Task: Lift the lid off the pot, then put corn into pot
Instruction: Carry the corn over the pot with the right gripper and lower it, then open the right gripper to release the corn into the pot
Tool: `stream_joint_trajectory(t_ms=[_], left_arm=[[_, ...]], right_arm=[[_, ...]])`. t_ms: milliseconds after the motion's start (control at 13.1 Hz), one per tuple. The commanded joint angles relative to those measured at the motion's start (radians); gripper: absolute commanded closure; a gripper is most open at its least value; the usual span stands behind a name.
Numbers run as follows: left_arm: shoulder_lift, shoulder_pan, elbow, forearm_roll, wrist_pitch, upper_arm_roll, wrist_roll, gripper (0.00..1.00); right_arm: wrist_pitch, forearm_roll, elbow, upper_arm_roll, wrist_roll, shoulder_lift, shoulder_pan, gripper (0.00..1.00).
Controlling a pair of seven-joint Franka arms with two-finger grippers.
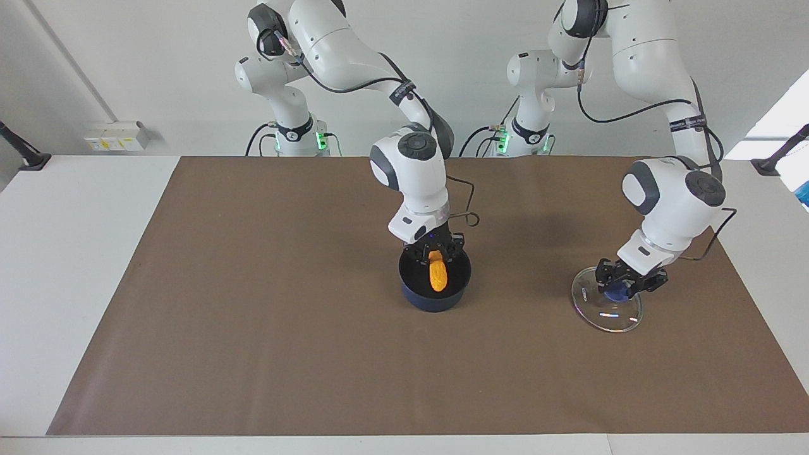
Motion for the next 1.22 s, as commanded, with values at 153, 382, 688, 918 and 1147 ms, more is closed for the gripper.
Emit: stream_joint_trajectory(t_ms=[153,382,688,918,1147], left_arm=[[-0.037,-0.018,0.011,-0.007,-0.007,0.005,0.002,0.00],[-0.102,-0.030,0.030,-0.002,-0.052,0.005,-0.010,0.00],[-0.195,-0.057,0.154,0.117,-0.320,-0.007,-0.068,0.00],[-0.253,-0.103,0.231,0.133,-0.496,-0.007,-0.132,0.00],[-0.319,-0.103,0.316,0.141,-0.679,-0.013,-0.146,0.00]], right_arm=[[0.001,0.016,-0.017,0.007,-0.009,-0.012,-0.005,0.09],[-0.023,0.018,-0.009,0.005,-0.011,-0.022,-0.007,0.00],[-0.184,0.014,-0.012,-0.005,-0.047,-0.178,-0.069,0.00],[-0.328,0.018,-0.010,-0.004,-0.187,-0.278,-0.175,0.00],[-0.457,0.018,-0.010,-0.005,-0.276,-0.358,-0.260,0.00]])
